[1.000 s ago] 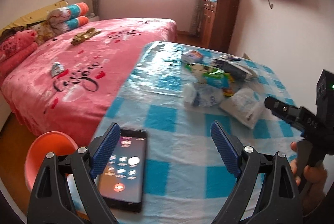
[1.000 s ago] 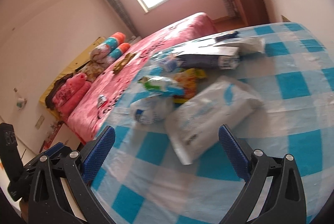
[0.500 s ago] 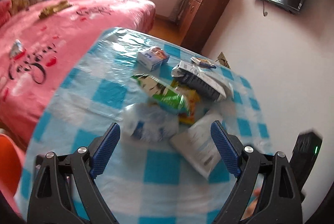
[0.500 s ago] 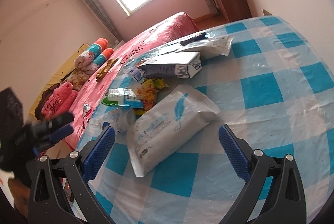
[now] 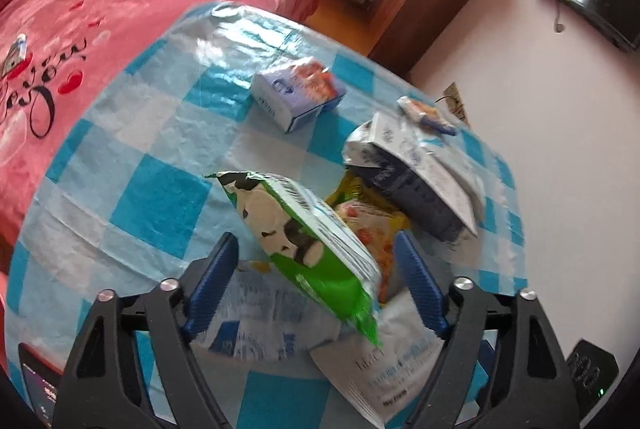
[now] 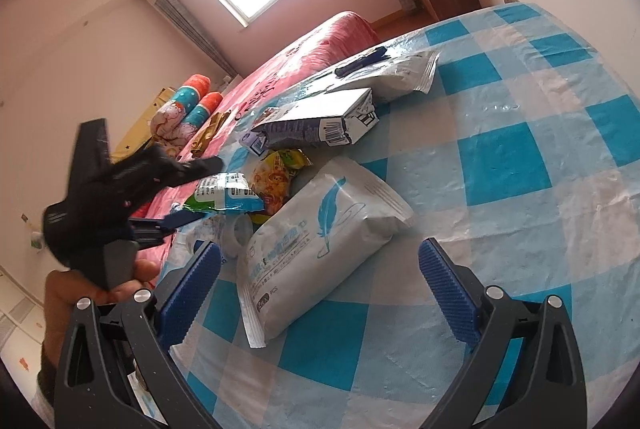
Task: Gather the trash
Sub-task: 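Grasp the green snack bag with the left tool and lift it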
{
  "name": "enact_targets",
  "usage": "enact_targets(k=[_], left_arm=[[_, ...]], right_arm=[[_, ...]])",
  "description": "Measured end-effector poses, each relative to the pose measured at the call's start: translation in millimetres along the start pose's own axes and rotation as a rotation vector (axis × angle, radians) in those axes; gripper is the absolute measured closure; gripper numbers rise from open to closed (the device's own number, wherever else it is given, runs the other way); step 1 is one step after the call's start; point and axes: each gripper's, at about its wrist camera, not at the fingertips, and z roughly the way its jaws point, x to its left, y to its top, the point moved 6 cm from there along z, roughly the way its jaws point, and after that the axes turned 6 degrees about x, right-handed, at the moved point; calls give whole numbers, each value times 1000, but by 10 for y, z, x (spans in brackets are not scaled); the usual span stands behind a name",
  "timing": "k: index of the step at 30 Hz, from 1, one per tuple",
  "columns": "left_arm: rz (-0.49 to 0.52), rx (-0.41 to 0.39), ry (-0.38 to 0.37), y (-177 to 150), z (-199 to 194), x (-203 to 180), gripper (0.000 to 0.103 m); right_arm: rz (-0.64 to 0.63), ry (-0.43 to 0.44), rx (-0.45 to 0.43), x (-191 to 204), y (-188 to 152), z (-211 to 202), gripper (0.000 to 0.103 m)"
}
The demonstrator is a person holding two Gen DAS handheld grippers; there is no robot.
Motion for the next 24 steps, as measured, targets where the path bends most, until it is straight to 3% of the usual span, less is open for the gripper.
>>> enact_targets(k=[5, 9, 14, 24], left_arm=[[0, 17, 10, 35, 165, 5, 48], [54, 49, 33, -58, 221, -56, 59], [152, 72, 28, -314, 214, -202, 61], [228, 155, -85, -938, 61, -464, 65]], right_arm=[[1, -5, -4, -27, 19, -17, 6], [20, -7, -2, -96, 41, -22, 20], [55, -18, 3, -199, 34, -22, 26], [67, -63, 15, -330, 47, -62, 26]])
